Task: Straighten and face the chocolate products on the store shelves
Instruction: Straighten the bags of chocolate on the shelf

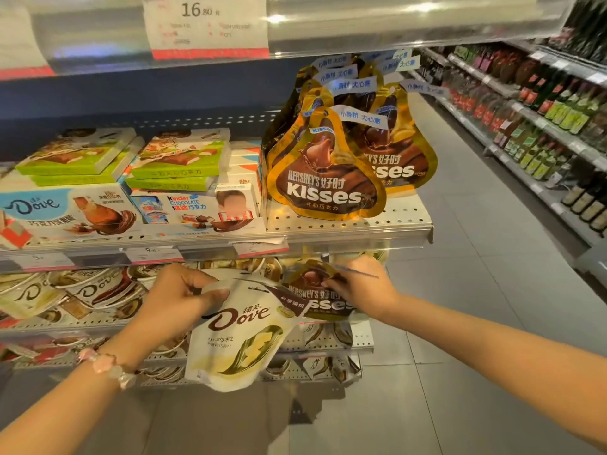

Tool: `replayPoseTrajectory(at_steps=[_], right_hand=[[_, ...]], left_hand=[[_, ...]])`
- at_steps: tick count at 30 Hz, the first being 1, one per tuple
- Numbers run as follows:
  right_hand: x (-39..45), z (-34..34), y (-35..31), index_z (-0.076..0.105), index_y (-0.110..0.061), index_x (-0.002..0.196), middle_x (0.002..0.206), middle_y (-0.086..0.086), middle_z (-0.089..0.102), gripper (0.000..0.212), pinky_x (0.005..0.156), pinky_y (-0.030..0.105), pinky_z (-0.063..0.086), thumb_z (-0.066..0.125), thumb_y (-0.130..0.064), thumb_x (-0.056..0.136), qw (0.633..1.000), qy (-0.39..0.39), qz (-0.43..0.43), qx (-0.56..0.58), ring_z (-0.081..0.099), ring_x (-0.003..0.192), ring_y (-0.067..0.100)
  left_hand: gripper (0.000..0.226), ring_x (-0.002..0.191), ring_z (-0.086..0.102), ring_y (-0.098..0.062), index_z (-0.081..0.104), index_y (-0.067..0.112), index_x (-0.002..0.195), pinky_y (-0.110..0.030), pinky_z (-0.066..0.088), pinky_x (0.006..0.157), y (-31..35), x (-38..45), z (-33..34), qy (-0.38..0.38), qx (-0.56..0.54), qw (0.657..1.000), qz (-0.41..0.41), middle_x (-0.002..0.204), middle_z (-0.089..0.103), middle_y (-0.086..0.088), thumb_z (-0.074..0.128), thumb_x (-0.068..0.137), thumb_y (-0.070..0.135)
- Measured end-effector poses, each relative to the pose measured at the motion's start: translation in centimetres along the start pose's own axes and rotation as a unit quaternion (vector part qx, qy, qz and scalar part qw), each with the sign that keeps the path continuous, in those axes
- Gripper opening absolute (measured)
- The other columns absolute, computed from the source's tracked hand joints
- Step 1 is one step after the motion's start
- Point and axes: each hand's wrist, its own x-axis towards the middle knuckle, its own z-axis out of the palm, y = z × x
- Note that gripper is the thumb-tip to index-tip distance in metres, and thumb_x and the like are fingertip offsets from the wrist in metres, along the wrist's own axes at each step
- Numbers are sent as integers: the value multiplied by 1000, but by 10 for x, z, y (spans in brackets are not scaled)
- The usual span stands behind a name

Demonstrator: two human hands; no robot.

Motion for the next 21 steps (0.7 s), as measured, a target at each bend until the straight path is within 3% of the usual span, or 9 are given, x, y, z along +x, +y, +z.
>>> replayPoseTrajectory(at_steps=[3,6,8,12,16,18,21], right_hand=[[-4,-34,-6,69,-15,103,86,11,72,23,60,32,46,62,-30,88,999,35,17,7,66,76,33],[-7,-66,-8,66,-16,113,100,9,71,31,74,37,51,60,-34,89,993,68,61,74,64,92,29],[-3,-88,-6,67,-11,108,104,9,70,33,81,38,50,61,-36,87,986,51,107,113,62,97,26],[9,-132,6,65,-3,106,109,8,66,30,88,38,51,67,-23,84,961,51,142,232,60,101,22],[17,-164,25,62,-26,98,97,-11,65,17,77,23,50,66,-16,84,934,72,165,308,61,91,5],[23,-169,39,59,-32,87,91,-14,65,18,73,23,48,67,-16,83,926,84,191,315,60,88,4],[30,-170,55,58,-30,88,94,-8,66,16,78,29,51,68,-18,83,919,100,215,315,63,91,12]], left_hand=[[20,55,66,-11,74,8,61,-14,46,48,5,2,-3,-14,8,1000,3,61,71,-4,69,80,3],[23,53,63,-9,73,7,58,-13,45,49,13,3,-4,-31,8,999,15,60,70,-6,69,80,1],[28,51,61,-8,71,10,53,-14,44,48,18,3,-3,-38,1,999,21,56,69,-5,69,79,1],[47,38,46,-2,61,18,38,-14,35,44,28,6,1,-59,9,998,36,40,53,7,68,80,0],[44,38,51,-1,65,22,39,-12,39,41,36,13,5,-54,7,997,49,41,58,5,70,78,1],[38,40,54,-5,69,19,44,-14,41,42,37,18,8,-41,-1,998,50,44,62,0,72,76,1],[33,45,55,-11,71,20,48,-20,44,50,40,24,12,-41,10,998,51,47,64,-4,73,76,3]])
